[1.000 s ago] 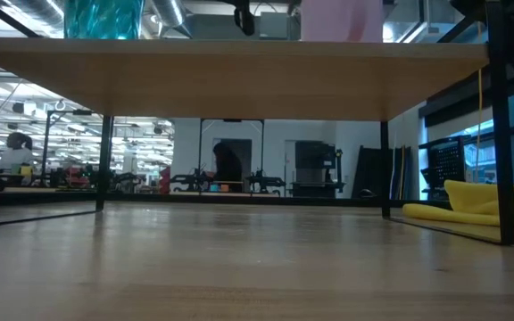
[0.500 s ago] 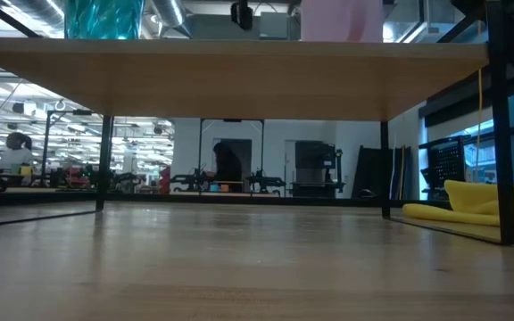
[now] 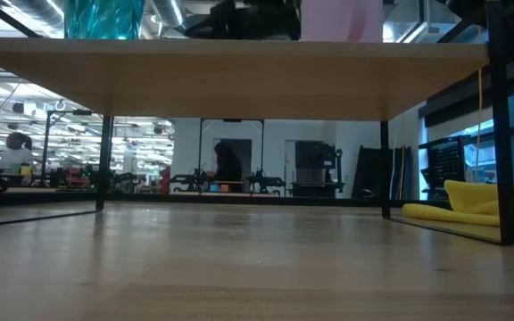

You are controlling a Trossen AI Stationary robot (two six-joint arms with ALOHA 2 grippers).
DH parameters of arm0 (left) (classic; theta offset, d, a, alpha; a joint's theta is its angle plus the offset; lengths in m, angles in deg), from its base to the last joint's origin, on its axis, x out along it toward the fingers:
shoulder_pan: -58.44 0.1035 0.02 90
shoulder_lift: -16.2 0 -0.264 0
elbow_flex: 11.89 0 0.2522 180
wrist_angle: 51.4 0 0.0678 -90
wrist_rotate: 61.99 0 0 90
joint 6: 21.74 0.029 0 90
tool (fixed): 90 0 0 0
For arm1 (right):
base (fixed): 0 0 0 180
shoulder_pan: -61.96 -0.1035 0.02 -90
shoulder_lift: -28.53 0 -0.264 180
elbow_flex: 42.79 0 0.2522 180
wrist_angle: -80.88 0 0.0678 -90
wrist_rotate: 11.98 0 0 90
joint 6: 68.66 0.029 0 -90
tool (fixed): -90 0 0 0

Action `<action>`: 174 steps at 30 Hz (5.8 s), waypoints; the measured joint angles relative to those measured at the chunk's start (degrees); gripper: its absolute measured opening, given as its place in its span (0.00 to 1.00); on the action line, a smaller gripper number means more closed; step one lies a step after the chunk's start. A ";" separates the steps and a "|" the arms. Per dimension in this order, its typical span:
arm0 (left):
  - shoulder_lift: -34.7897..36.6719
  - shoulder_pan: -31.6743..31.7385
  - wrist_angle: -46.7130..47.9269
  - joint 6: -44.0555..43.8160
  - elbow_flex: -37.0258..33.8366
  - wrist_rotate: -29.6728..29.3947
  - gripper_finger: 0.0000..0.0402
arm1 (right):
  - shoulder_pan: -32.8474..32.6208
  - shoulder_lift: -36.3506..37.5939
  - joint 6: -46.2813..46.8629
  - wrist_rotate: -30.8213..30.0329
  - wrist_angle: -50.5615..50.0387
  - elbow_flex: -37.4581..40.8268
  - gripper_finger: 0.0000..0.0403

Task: Stack small to large cups/mugs on shelf
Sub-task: Put the blue cup on the shelf, then put the red cup on the shelf

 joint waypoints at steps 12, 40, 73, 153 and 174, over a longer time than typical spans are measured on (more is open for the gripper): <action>0.07 0.09 5.10 -0.46 0.00 3.77 0.00 | -3.47 0.00 11.83 2.98 19.34 10.47 0.02; 0.07 -0.05 1.74 3.97 0.00 5.85 0.00 | -4.39 1.58 -8.18 -3.80 30.19 9.75 0.02; -0.17 -1.73 -3.47 27.10 5.84 36.71 0.01 | -27.85 17.25 -53.35 -41.52 -36.94 -15.60 0.02; -0.20 -10.56 -43.10 7.58 -29.77 11.95 0.01 | -56.67 -2.64 -10.98 -58.75 -35.36 -15.58 0.02; -0.17 -18.30 -41.58 6.40 -29.64 21.11 0.00 | -51.16 -10.39 -17.06 -42.26 -16.34 -15.56 0.02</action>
